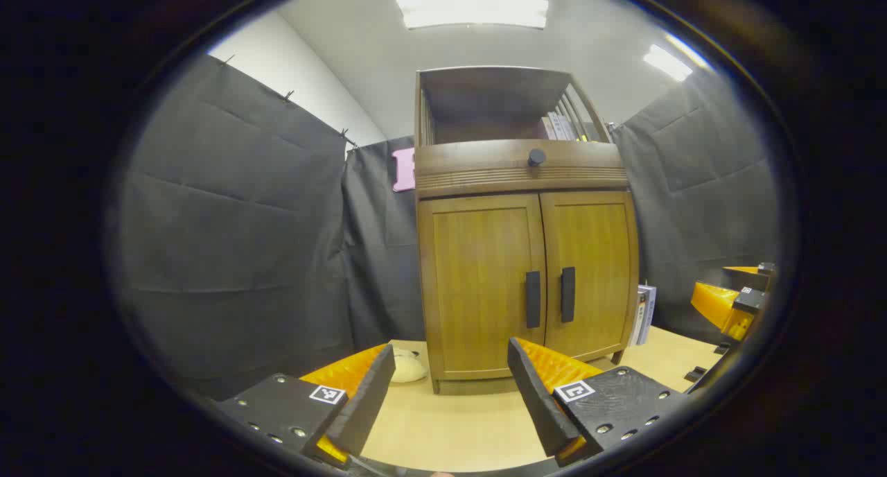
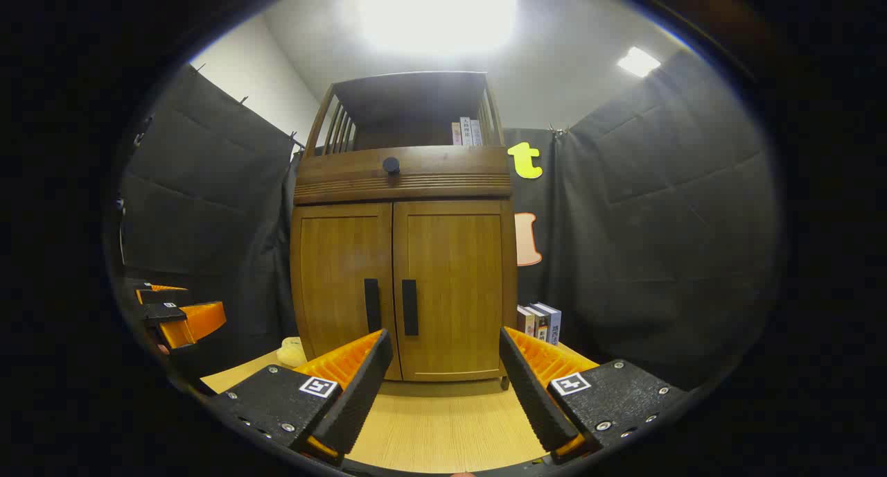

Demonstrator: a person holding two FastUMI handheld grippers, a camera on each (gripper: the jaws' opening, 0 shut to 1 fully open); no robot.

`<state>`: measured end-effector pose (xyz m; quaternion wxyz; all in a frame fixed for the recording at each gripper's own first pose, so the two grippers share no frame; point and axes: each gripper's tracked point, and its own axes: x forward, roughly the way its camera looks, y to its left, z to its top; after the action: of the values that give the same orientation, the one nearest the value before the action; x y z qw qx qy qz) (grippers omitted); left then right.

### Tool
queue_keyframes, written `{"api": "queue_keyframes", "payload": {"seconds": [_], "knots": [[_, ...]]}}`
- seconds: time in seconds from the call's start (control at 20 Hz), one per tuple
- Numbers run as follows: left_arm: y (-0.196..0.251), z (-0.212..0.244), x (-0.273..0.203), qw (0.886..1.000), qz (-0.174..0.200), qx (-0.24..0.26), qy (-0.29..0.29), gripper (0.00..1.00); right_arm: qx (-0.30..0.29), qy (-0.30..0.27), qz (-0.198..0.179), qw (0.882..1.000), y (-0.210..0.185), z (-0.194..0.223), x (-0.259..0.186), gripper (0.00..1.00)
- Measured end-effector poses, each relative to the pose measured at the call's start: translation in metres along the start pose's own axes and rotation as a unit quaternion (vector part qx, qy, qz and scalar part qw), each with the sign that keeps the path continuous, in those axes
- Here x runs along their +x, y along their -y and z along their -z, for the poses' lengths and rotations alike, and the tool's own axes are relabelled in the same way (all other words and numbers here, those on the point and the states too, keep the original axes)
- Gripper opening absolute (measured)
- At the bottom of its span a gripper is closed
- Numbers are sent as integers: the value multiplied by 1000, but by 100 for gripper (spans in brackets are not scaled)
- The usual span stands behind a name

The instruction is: Open the right door of the double-door shoe cabinet with the right hand, and open the left door with the left hand.

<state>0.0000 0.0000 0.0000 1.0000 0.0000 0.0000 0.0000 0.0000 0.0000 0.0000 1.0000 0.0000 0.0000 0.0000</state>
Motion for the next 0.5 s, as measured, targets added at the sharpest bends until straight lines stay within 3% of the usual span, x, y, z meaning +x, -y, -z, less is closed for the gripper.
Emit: {"api": "queue_keyframes", "payload": {"seconds": [0.05,0.5], "knots": [[1,1,-1,1000,1,-1,2,93,0,1,-1,1000,0,1,0,95],[0,1,1,1000,8,-2,1,93,2,2,-1,1000,0,3,1,95]]}}
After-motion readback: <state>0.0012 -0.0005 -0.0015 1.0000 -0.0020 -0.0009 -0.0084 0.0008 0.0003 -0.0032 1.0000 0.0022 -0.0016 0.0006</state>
